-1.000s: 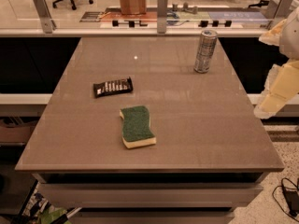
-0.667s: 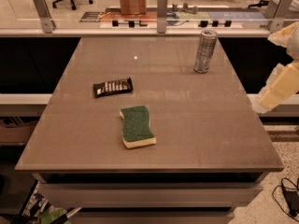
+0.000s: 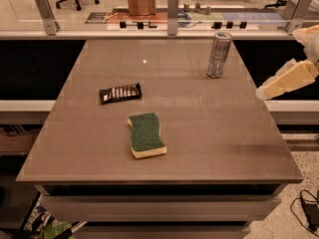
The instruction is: Move redbull can near sponge
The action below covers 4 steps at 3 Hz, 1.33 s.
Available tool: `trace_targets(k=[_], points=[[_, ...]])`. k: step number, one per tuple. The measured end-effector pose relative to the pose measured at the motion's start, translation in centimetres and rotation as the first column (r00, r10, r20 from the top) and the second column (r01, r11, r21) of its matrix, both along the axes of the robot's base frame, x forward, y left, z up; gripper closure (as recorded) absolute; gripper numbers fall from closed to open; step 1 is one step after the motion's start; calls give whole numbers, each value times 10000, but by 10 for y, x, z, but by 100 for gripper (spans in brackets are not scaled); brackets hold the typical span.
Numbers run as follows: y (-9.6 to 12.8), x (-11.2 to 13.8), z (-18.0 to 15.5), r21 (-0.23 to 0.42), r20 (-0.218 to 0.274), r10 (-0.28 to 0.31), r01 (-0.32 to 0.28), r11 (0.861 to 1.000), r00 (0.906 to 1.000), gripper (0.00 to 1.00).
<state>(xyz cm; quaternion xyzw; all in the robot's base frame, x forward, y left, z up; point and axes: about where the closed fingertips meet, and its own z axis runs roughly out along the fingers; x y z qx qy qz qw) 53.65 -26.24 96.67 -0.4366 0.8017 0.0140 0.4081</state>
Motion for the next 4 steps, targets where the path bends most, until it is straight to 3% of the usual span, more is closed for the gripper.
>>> trace_targets(k=[1, 2, 4], points=[[3, 35, -7, 1057, 567, -177, 116, 9943, 9982, 0], [13, 64, -24, 2098, 732, -176, 19, 9777, 9972, 0], [23, 108, -50, 3695, 1019, -235, -159, 9291, 9945, 0]])
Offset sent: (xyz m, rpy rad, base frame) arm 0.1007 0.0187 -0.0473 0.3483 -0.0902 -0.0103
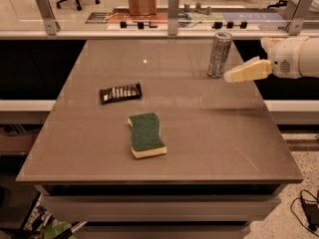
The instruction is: Move redbull can near sponge
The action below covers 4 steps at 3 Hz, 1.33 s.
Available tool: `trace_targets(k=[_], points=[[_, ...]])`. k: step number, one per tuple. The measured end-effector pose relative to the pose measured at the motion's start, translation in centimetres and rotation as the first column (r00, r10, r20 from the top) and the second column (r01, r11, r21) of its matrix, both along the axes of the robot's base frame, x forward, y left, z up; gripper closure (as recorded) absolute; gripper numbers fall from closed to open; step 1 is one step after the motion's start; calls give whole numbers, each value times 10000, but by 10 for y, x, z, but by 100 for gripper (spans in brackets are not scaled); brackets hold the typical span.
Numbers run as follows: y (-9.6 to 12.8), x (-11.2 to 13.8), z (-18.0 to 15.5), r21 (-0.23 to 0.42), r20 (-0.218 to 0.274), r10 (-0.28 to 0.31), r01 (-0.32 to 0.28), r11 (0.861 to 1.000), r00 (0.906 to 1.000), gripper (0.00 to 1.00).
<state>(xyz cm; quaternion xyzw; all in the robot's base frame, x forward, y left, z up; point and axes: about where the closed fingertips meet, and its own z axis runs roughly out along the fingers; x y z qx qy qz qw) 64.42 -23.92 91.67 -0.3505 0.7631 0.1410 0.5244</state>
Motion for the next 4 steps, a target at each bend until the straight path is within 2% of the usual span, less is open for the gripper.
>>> trace_targets(k=[1, 2, 3, 4], points=[[2, 17, -5, 569, 265, 68, -84, 9983, 9996, 0], [7, 35, -3, 798, 489, 319, -357, 9962, 9983, 0], [20, 66, 10, 992, 918, 890, -980, 9902, 9918, 0], [20, 66, 10, 993, 917, 891, -982, 9902, 9918, 0]])
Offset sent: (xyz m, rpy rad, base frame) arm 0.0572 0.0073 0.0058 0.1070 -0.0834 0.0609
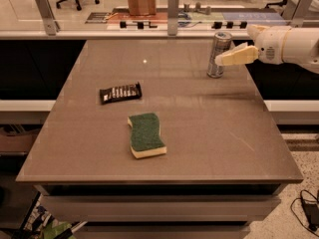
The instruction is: Move redbull can near sponge
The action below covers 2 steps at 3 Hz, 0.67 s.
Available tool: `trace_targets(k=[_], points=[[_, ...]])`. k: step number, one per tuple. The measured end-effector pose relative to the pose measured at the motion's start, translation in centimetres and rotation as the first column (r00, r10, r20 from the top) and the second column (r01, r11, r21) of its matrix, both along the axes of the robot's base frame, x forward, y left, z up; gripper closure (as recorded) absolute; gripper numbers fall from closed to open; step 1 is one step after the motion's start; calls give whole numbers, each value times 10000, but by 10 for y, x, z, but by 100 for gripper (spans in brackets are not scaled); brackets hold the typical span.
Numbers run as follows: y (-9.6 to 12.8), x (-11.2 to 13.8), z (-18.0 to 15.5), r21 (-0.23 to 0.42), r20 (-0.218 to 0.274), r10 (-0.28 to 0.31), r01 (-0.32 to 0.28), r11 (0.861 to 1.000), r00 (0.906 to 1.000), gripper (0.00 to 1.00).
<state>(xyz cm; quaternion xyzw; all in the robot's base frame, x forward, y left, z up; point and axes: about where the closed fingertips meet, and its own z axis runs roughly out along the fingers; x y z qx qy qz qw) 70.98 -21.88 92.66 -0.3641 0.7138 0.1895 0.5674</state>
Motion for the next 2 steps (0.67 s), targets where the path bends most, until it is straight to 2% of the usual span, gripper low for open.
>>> trace_targets(k=[1, 2], points=[[6, 7, -8, 396, -188, -1, 8, 9992, 9998, 0], [21, 17, -19, 956, -284, 83, -55, 9954, 9996, 16]])
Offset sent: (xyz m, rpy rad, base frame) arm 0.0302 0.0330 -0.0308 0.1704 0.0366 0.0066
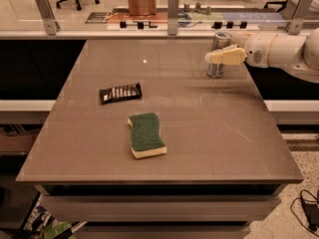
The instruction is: Move redbull can near sponge
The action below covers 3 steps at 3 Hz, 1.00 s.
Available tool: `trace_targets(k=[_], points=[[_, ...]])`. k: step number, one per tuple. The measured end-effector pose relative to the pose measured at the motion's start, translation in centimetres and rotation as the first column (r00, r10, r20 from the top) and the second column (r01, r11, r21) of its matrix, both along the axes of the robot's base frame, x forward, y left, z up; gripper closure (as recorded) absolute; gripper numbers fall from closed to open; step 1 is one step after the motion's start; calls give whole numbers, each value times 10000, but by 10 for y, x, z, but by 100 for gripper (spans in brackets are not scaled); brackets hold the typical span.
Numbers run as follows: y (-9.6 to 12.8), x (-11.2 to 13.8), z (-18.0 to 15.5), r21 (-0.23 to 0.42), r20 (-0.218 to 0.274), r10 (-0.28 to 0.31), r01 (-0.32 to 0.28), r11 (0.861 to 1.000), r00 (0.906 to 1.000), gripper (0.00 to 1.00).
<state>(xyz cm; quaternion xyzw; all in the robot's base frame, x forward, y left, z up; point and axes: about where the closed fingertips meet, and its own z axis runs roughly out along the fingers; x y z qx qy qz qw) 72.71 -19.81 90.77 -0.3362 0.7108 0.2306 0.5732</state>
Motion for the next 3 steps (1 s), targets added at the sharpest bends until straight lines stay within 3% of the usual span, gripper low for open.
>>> trace_targets(k=[3], points=[[9, 1, -2, 2, -31, 134, -134, 9999, 9999, 85]])
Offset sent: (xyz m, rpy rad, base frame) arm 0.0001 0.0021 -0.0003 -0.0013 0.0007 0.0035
